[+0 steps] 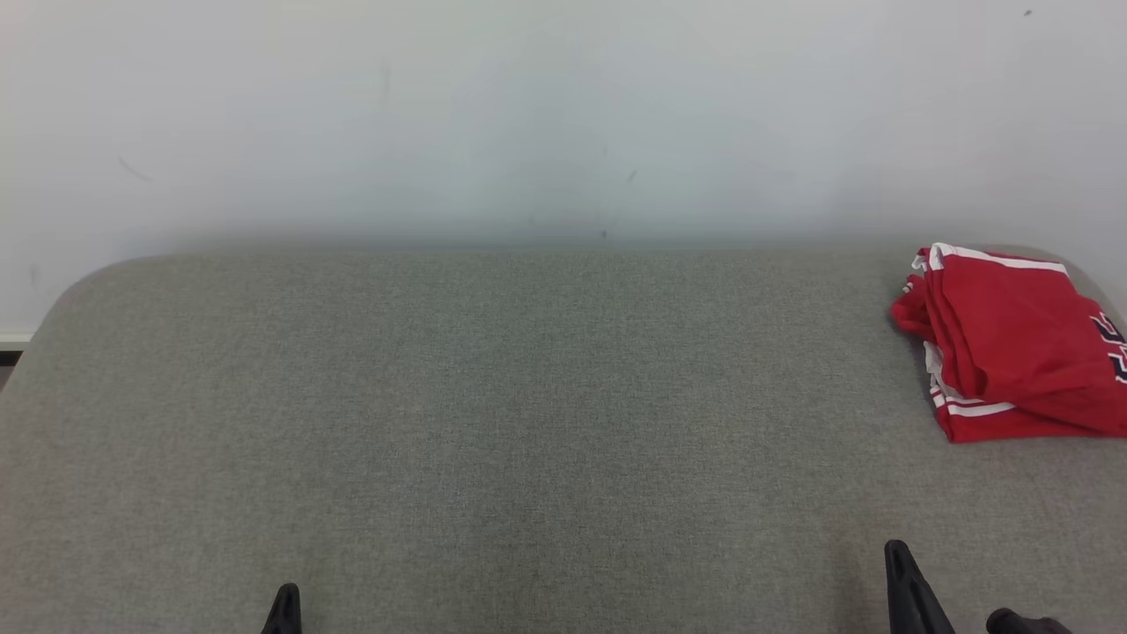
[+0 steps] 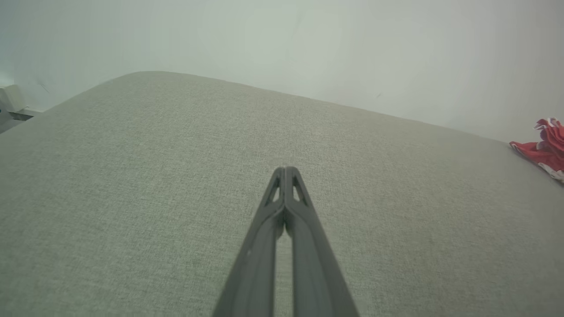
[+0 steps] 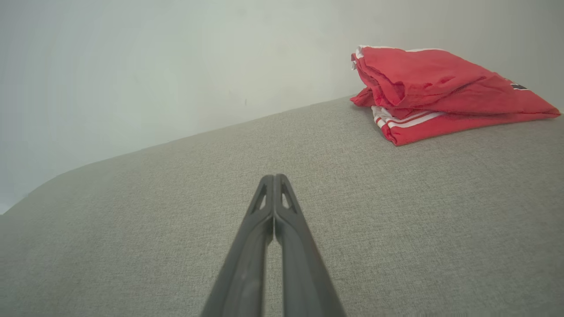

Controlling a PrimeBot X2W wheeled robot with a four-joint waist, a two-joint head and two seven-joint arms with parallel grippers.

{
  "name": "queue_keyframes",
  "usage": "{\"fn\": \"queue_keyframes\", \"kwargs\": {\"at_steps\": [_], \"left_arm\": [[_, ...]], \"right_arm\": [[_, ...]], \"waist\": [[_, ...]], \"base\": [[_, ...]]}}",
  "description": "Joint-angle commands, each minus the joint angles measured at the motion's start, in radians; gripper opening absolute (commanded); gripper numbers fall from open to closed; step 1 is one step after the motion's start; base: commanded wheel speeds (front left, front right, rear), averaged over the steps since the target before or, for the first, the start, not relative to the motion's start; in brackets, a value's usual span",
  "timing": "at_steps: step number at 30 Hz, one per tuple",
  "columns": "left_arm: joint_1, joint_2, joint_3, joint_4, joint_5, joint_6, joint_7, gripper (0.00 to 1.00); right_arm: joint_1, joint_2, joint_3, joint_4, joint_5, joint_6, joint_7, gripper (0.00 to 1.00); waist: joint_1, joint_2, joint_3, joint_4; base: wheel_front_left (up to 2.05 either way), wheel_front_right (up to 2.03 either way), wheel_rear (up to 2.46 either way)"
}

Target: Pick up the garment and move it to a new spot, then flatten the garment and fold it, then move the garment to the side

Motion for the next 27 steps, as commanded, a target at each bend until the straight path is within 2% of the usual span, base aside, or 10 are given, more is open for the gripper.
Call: {"fn": "queue_keyframes", "kwargs": {"at_steps": [1, 16, 27], "left_arm": [[-0.018, 0.001, 0.000, -0.017, -0.048, 0.000, 0.010, 0.00], [-0.047, 0.002, 0.001, -0.025, -0.320, 0.001, 0.072, 0.00], [-0.064, 0.003, 0.001, -0.029, -0.477, 0.001, 0.108, 0.00]], "right_arm": [[-0.018, -0.004, -0.006, -0.021, 0.050, 0.000, 0.008, 0.00], [-0.035, -0.010, -0.025, -0.036, 0.321, 0.000, 0.075, 0.00], [-0.045, -0.012, -0.037, -0.045, 0.477, -0.001, 0.115, 0.00]], "waist": [[0.0000, 0.0000, 0.000, -0.001], [0.0000, 0.0000, 0.005, -0.007], [0.0000, 0.0000, 0.007, -0.011]], "base": [[0.00, 0.00, 0.00], [0.00, 0.00, 0.00], [0.00, 0.00, 0.00]]}}
